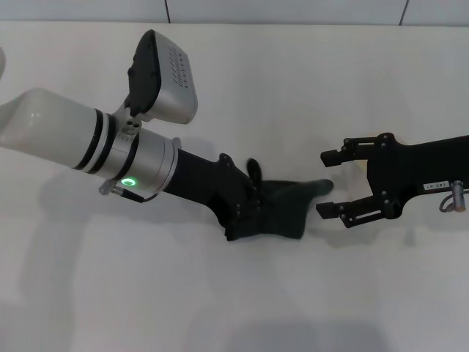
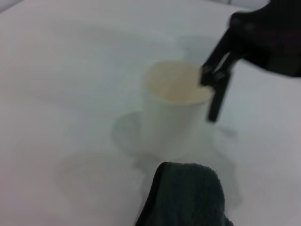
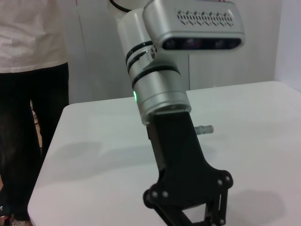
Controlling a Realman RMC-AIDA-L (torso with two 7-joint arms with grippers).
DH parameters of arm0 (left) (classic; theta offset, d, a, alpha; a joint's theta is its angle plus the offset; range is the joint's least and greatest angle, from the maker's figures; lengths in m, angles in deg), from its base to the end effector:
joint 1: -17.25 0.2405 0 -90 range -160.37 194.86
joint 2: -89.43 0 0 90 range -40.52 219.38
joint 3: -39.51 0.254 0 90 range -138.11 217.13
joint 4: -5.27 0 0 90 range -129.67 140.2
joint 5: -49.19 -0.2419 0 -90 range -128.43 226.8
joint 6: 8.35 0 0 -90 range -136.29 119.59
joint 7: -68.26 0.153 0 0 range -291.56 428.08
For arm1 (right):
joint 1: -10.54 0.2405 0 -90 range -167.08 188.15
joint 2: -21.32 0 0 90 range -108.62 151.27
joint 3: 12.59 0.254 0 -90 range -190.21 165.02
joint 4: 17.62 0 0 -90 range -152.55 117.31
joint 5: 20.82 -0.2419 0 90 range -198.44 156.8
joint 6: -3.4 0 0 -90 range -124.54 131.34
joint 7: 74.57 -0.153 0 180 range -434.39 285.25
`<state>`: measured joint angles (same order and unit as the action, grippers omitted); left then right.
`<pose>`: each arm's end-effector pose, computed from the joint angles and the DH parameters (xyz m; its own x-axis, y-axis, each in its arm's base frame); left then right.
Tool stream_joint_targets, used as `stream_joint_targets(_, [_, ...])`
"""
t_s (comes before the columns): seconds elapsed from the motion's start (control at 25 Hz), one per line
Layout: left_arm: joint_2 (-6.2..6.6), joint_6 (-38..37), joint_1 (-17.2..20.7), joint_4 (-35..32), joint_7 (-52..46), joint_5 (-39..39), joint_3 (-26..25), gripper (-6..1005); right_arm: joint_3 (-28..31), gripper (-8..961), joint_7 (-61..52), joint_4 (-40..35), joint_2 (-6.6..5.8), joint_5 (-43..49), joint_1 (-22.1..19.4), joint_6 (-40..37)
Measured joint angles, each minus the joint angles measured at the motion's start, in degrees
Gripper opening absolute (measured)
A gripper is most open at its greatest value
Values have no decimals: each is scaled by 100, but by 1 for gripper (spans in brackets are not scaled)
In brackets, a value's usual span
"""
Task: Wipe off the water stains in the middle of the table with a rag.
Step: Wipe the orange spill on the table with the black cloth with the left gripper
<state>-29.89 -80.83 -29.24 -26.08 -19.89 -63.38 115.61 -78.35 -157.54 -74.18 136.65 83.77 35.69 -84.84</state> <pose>-0.1865 0.3872 -0.1112 0.9788 0.1901 0.0759 0.1901 -0.9817 0.0071 0.2250 0.3587 0.0064 0.9416 -0.1028 -0.3207 -0.1554 -0.9774 -0.1430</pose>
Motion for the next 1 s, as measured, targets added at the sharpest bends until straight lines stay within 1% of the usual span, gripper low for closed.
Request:
stream_joint_targets(0.08, [-13,-133,13,-33,141,84,24,57,-8,843,10,7,-1,0,2,0])
stream_joint_targets(0.2, [-20,-219,-20,-31,225,218,213,57,-13,843,9,0,-1,0,-1,0])
stream_joint_targets(0.36, [-21,-68,-40,10,187,248,345,57,-15,843,4,-14,2,0,-13,0])
stream_joint_targets(0.44, [-16,183,-13,60,111,218,381,57,-17,843,3,-4,4,0,-13,0])
stream_joint_targets(0.6, [13,567,1,235,29,194,373,57,-25,843,1,4,6,0,6,0])
stream_joint_targets(0.84, [62,1056,60,263,-117,194,333,57,-25,843,-13,5,7,0,30,0])
stream_joint_targets(0.92, [95,1163,72,264,-143,192,244,58,-25,843,-19,5,7,0,30,0])
stream_joint_targets(1.0, [128,1241,125,256,-148,160,48,58,-26,843,-26,5,7,0,36,0])
